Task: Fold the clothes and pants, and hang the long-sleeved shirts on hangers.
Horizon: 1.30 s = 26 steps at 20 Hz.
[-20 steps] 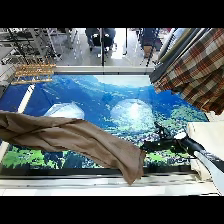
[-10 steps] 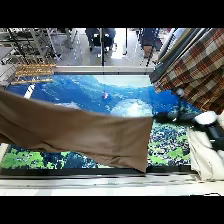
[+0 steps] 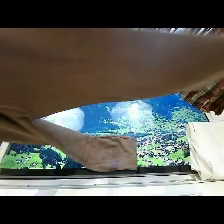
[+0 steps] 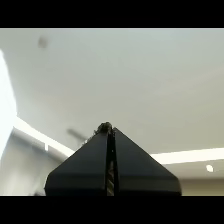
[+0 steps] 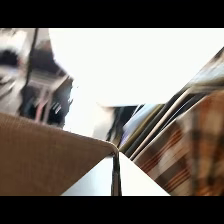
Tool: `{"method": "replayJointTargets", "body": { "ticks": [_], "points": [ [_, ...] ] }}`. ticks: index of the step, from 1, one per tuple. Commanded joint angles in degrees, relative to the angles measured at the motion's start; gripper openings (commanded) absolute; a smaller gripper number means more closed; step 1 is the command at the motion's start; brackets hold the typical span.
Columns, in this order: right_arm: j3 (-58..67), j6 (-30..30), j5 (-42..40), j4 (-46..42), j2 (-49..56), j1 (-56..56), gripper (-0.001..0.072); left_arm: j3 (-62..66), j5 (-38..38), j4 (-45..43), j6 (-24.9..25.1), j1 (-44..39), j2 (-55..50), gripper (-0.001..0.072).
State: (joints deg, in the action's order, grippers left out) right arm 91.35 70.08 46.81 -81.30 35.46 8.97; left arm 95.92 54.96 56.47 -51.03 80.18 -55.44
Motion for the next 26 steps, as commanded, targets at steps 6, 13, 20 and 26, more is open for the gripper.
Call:
{"method": "replayJointTargets", "body": {
  "ticks": [6,13,20,26],
  "points": [
    [8.57,1.44,4.63,-9.27,-2.82,-0.04,0.0020,3.02,2.69,-35.28,-17.64,19.74,0.31,0.0009],
    [0.92,1.46,23.58,-4.24,4.24,-0.07,0.0019,1.86,10.16,-80.26,-20.55,-9.25,-2.69,0.0011],
    [-14.03,2.29,23.37,-5.14,7.72,-0.04,0.0019,1.86,23.39,-88.39,-13.84,-13.20,-15.34,0.0011],
    [-20.74,9.22,-0.26,-4.72,29.24,-0.11,0.0018,1.90,12.98,-87.91,-13.03,-19.96,-34.51,0.0010]
  ]
}}
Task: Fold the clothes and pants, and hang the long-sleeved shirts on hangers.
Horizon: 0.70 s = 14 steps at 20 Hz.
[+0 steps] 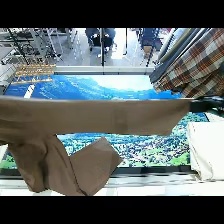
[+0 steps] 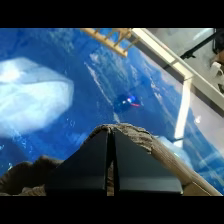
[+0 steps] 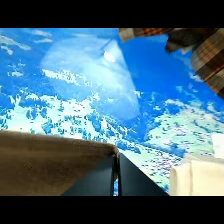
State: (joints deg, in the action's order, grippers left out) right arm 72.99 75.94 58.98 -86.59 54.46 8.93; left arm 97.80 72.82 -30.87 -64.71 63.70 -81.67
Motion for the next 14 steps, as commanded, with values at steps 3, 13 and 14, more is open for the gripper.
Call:
{"method": "replayJointTargets", "body": {
  "ticks": [3,13,14],
  "points": [
    [-1.22,6.05,-31.19,6.73,25.18,-0.07,0.0018,0.02,-17.25,0.35,0.66,-11.04,-17.53,0.0010],
    [16.68,5.90,-9.49,16.57,45.57,2.16,0.0571,0.28,-22.62,-2.47,1.42,-15.30,-25.38,0.0636],
    [16.55,2.14,-2.12,18.56,45.11,2.86,0.0570,0.28,-16.41,-9.11,-0.50,-13.33,-24.22,0.0558]
  ]
}}
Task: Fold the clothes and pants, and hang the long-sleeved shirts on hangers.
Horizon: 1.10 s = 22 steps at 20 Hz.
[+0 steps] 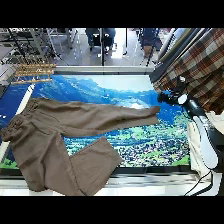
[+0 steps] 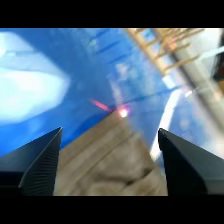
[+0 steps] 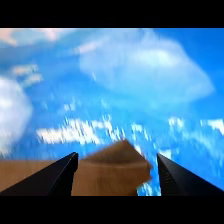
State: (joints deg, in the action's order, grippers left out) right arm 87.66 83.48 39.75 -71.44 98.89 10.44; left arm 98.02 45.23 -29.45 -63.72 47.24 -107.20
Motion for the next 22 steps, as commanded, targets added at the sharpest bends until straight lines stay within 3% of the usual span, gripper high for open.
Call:
{"method": "replayJointTargets", "body": {
  "ticks": [1,3,4,6,10,15,16,17,18,19,22],
  "points": [
    [1.01,-9.81,23.50,6.97,0.00,1.66,0.0568,0.04,17.79,-18.49,-4.98,5.01,2.40,0.0496],
    [-4.15,-17.31,34.34,17.66,-2.49,1.62,0.0544,-0.02,28.63,-30.27,-9.88,7.06,3.19,0.0492],
    [-8.07,-19.89,37.73,22.60,-4.26,1.22,0.0498,-0.26,32.61,-33.05,-10.05,7.65,3.17,0.0493],
    [-17.73,-21.09,40.39,28.55,-8.68,-0.55,0.0499,-1.95,35.93,-34.36,-10.03,7.91,3.17,0.0493],
    [-33.99,-20.81,39.63,33.92,-14.91,-8.41,0.0500,-7.67,34.07,-34.36,-10.01,6.01,2.97,0.0492],
    [-39.21,-13.51,27.78,33.14,-14.53,-22.03,0.0511,-12.39,28.98,-28.04,-9.99,3.45,1.66,0.0492],
    [-39.21,-12.13,26.43,33.14,-14.14,-24.13,0.0512,-12.41,28.33,-26.25,-10.01,3.30,1.38,0.0451],
    [-39.21,-10.91,25.68,32.61,-13.68,-25.94,0.0512,-12.41,27.82,-24.90,-9.99,3.30,1.29,0.0317],
    [-39.21,-9.57,25.57,31.45,-13.33,-27.23,0.0512,-12.41,27.65,-23.98,-9.77,3.32,1.27,0.0077],
    [-39.21,-8.79,25.53,29.20,-13.22,-28.22,0.0512,-12.41,27.69,-23.32,-9.09,3.34,1.29,0.0011],
    [-39.21,-7.43,25.07,25.18,-13.22,-28.81,0.0512,-12.41,27.87,-23.08,-9.11,3.41,1.29,0.0011]
  ]
}}
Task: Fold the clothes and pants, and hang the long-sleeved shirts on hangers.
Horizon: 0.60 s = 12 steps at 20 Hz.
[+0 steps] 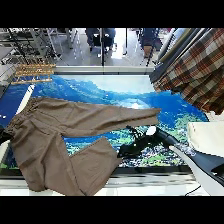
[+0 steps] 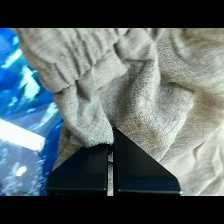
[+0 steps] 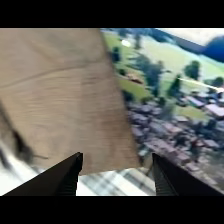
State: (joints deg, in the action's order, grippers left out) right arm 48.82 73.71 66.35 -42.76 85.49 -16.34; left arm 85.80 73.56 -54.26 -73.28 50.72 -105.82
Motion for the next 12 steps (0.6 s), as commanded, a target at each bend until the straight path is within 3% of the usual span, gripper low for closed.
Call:
{"method": "replayJointTargets", "body": {
  "ticks": [1,2,3,4,5,8,10,12],
  "points": [
    [-0.37,2.10,-1.99,-3.48,0.17,-2.05,0.0511,-0.20,-0.22,2.12,0.44,-0.07,-0.09,0.0011],
    [-0.37,1.27,-2.58,-3.48,0.17,-2.40,0.0483,-0.20,0.04,2.95,0.44,-0.07,-0.07,0.0010],
    [-0.37,0.09,-3.30,-3.17,0.17,-3.30,0.0381,-0.20,0.50,4.17,0.44,-0.07,-0.07,0.0011],
    [-0.35,-2.08,-3.74,-2.27,0.17,-4.35,0.0251,-0.20,1.03,5.88,0.44,-0.07,-0.07,0.0011],
    [-0.35,-3.91,-3.74,-1.18,-0.02,-5.42,0.0018,-0.20,1.53,7.63,0.48,-0.07,-0.04,0.0011],
    [-0.17,-3.45,-0.28,-4.24,-6.54,-5.42,0.0019,-0.17,2.10,10.82,1.86,0.09,0.72,0.0009],
    [-0.17,6.36,4.04,-14.49,-19.04,-3.63,0.0019,-0.13,0.66,9.55,3.48,0.09,2.38,0.0009],
    [-0.15,20.46,10.08,-23.32,-36.00,-1.75,0.0019,-0.09,-1.53,5.60,3.65,0.00,4.22,0.0009]
  ]
}}
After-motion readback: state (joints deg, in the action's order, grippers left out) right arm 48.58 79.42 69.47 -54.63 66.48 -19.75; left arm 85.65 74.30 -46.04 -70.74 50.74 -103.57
